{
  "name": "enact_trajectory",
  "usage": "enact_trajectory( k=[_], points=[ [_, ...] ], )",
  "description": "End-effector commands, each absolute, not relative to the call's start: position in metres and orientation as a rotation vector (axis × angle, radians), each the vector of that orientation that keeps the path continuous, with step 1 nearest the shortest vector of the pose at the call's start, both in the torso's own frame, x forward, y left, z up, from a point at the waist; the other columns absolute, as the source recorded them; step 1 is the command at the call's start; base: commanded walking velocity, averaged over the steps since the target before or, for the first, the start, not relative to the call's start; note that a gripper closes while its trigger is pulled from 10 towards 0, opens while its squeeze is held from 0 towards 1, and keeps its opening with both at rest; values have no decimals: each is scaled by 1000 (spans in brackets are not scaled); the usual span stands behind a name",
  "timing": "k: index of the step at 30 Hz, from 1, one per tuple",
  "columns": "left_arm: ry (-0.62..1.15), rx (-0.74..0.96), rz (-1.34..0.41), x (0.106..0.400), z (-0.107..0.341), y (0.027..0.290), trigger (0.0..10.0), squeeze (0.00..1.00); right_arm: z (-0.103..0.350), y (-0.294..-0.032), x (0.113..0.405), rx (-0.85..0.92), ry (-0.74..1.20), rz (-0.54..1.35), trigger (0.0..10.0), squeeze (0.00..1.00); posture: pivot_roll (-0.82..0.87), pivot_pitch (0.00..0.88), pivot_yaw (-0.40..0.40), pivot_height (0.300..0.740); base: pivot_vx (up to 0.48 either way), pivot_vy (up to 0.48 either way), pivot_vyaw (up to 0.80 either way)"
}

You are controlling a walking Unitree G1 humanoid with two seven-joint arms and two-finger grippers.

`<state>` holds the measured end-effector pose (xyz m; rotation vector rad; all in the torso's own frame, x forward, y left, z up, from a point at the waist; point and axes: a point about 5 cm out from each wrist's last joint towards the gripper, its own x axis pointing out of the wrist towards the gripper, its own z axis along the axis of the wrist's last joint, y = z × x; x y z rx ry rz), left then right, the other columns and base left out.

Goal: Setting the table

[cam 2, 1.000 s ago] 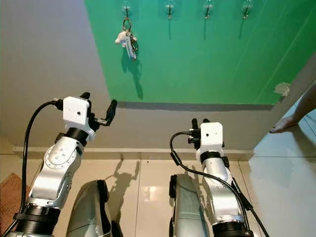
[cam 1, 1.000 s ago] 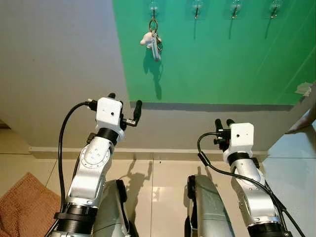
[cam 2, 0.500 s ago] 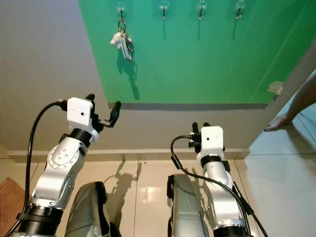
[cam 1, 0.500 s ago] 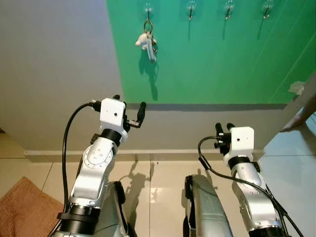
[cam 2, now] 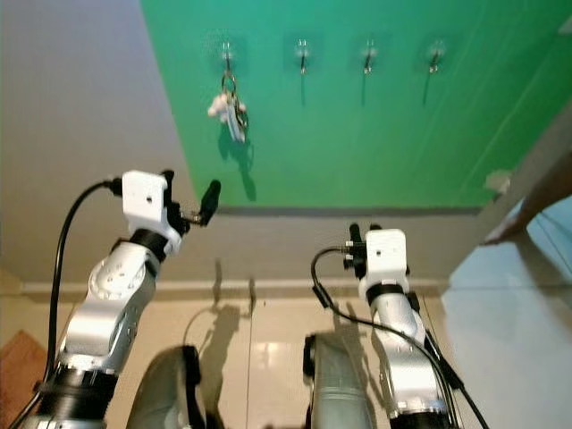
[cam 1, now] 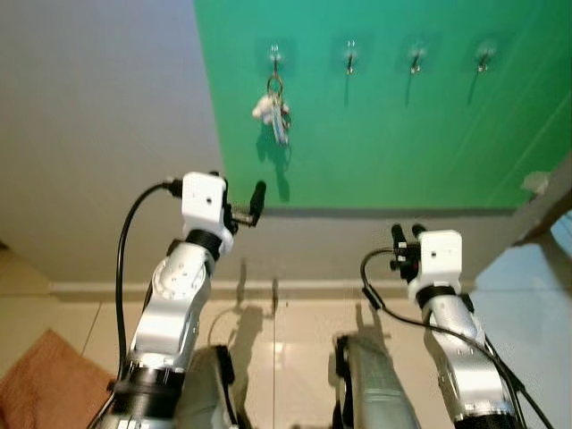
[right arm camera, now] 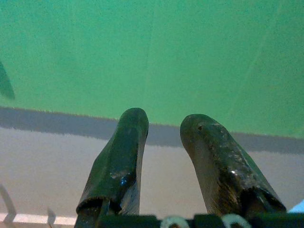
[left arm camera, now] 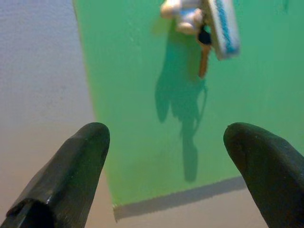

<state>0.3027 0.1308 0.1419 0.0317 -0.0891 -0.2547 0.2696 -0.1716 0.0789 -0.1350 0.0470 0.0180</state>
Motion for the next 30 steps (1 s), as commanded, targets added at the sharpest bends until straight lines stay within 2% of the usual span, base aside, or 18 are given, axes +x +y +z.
enact_trajectory(
  k=[1, 15, 27, 30],
  points=[
    [-101, 26, -255, 303, 146, 130, 10000, 0, 83, -172, 271, -132, 30, 20, 10000, 0, -165, 54, 23, 666, 0, 0, 0],
    [-121, 46, -291, 302, 148, 126, 10000, 0, 82, -176, 271, -138, 39, 18, 10000, 0, -164, 49, 20, 738, 0, 0, 0],
    [-129, 70, -299, 301, 148, 127, 10000, 0, 80, -174, 271, -128, 44, 16, 10000, 0, -163, 48, 23, 740, 0, 0, 0],
    [-107, 43, -213, 301, 142, 141, 10000, 0, 80, -173, 269, -110, 42, 11, 10000, 0, -164, 55, 26, 740, 0, 0, 0]
  ],
)
